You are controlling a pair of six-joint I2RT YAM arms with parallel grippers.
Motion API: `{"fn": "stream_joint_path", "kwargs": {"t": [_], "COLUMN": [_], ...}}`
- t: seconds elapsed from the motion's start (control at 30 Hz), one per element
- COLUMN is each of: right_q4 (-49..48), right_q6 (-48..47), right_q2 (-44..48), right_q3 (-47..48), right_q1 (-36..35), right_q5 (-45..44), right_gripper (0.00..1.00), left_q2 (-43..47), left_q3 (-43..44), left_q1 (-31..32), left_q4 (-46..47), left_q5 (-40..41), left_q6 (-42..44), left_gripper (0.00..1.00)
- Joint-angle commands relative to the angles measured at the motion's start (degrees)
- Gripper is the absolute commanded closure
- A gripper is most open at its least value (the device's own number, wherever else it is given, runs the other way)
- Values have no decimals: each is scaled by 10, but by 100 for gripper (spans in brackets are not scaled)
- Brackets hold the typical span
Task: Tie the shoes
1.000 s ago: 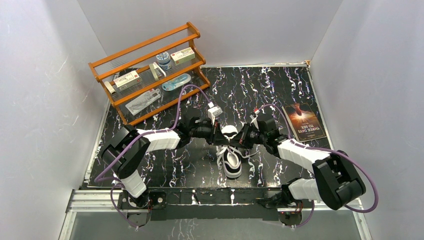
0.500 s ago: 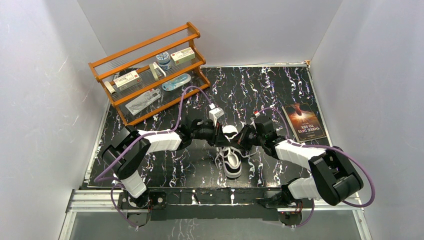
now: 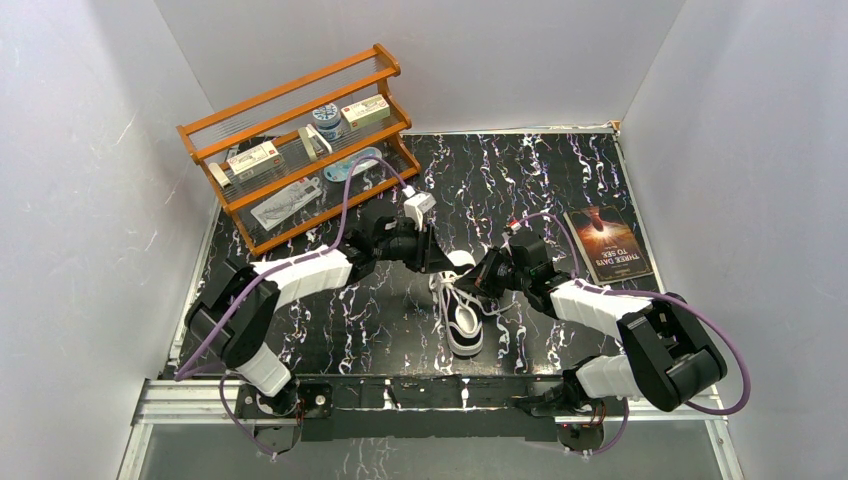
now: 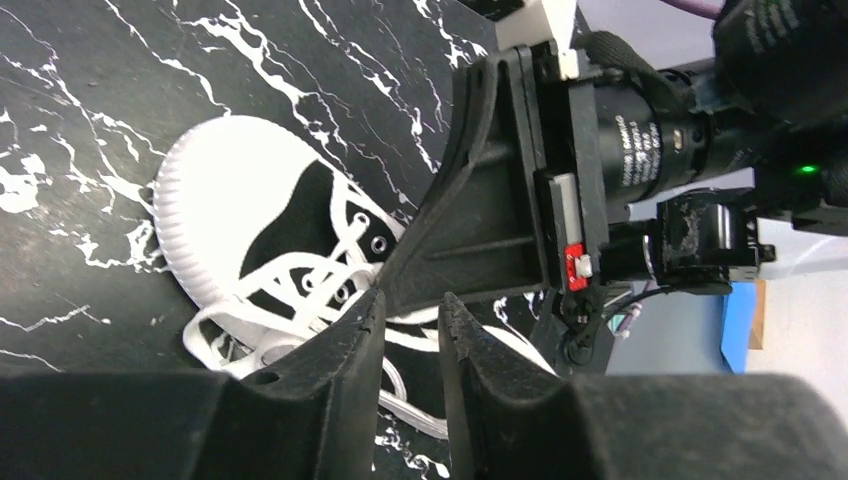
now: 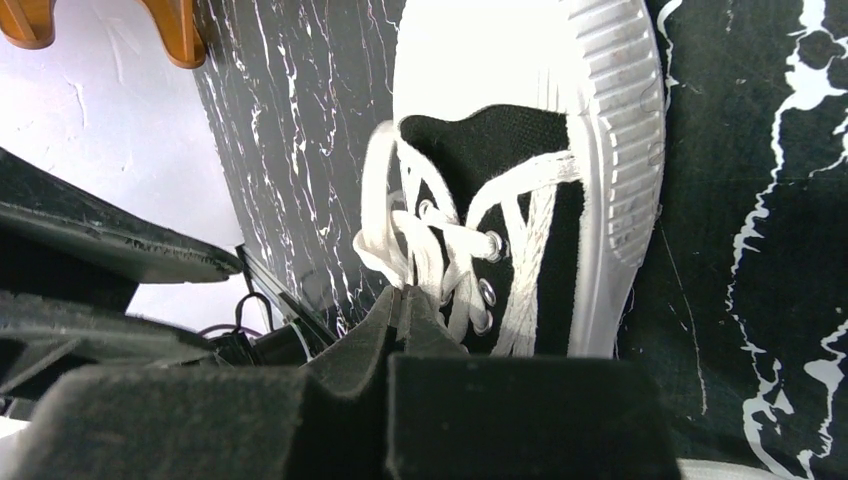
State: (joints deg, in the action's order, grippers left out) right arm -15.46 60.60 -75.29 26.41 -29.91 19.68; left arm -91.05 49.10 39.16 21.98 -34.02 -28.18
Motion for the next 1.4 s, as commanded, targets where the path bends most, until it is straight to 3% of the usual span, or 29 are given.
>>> {"fn": "stream_joint_path", "kwargs": {"t": [0.0,0.2,0.4,0.73,0.9,1.2,1.37], "right_q4": [-21,8,121,262,272,283,281], "right_q6": [-14,-32,-172,-310,-318,-316,-309], "right_q2": [11,25,45,47,43,30,36], "right_q3": [0,10,66,136,142,147,142], "right_q1": [0,0,0,0,0,0,0], "right_q5": [-11,-7,28,92,97,98,90], "right_gripper": [100,100,100,100,100,100,100], "left_q2": [-29,-56,-84,-97,-114,-149,-144], "left_q3": [33,47,81,130,162,174,148], "left_q1": [-1,-2,-3,-5,-5,-5,-5], "left_q4": [-56,-51,-79,-125,-157,-206,-174], "left_q5": [15,33,14,2,-14,-113,-145], "left_q6": [-7,2,40,80,116,188,178], "left_gripper": [77,76,72,73,73,70,69]}}
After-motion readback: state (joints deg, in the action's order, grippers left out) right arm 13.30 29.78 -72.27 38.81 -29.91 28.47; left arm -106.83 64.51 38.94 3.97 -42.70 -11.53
